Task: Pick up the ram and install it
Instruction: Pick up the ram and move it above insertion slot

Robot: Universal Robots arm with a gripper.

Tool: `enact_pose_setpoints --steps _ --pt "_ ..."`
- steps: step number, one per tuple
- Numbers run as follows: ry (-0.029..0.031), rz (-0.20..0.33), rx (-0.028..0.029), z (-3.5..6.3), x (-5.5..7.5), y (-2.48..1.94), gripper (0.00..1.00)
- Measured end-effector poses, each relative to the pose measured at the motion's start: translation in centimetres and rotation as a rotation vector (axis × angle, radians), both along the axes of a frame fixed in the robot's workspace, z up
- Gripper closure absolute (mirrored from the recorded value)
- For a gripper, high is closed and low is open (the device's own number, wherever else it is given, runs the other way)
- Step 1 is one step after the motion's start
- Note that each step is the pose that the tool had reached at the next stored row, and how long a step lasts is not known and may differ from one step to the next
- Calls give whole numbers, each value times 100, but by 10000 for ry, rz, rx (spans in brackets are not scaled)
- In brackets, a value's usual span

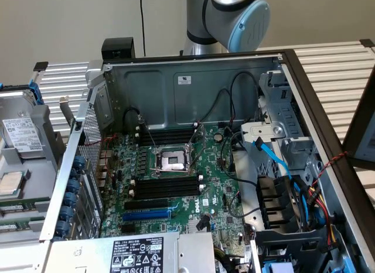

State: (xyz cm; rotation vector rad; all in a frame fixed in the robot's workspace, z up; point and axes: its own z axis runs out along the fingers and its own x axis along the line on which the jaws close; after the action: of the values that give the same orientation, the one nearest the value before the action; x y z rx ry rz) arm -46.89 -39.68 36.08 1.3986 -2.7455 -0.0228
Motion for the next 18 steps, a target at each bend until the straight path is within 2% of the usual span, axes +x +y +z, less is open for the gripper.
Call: enact_pose_setpoints --steps 18 --pt "-13 3174 -37 -211 0 10 74"
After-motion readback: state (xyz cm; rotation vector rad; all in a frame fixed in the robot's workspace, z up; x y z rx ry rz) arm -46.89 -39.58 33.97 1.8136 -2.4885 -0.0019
